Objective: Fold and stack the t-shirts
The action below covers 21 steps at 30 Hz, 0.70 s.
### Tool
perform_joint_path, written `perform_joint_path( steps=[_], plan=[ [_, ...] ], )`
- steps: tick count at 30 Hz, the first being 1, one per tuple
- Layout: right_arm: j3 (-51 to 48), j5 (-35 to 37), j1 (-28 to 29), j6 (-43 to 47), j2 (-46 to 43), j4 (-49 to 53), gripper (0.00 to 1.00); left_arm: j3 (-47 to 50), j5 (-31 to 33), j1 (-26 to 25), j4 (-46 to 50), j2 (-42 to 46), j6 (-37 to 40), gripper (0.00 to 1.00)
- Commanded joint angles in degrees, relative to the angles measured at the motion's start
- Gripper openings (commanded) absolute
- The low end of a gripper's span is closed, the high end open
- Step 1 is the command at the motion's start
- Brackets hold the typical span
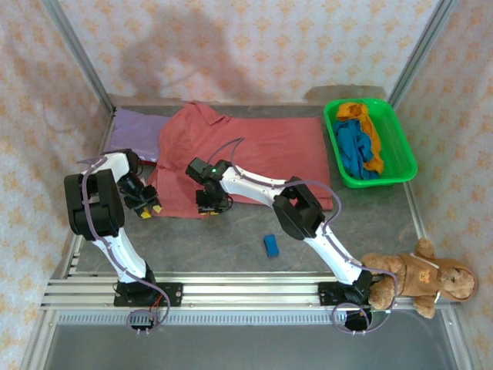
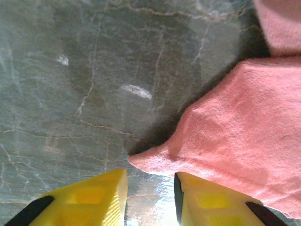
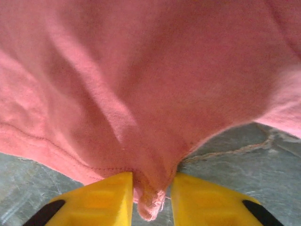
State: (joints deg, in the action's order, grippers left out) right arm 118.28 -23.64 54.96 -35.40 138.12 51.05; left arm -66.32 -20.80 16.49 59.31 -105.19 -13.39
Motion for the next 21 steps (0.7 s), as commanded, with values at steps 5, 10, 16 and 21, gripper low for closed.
perform_joint_path(
  steps=[5,10,16,21],
  plan=[
    [1.6,-1.0,0.1,0.2,1.3,0.8,0.13,-1.1,-1.2,-0.7,-1.0,-1.8,0.6,0.20],
    [1.9,-0.9,0.0,0.7,0.9,1.2,0.03,-2.0,-1.8,-0.8,-0.6,-1.5,0.4,0.07],
    [1.4,0.4,-1.1,1.0,-2.1,0.8,0.00,-5.6,-3.7,-1.8,1.3,1.6,0.2,0.00],
    [1.3,0.5,-2.8,1.1,-4.5,0.3,0.00,-11.2,-3.7,-2.9,4.1,2.0,-0.8,0.00]
  ],
)
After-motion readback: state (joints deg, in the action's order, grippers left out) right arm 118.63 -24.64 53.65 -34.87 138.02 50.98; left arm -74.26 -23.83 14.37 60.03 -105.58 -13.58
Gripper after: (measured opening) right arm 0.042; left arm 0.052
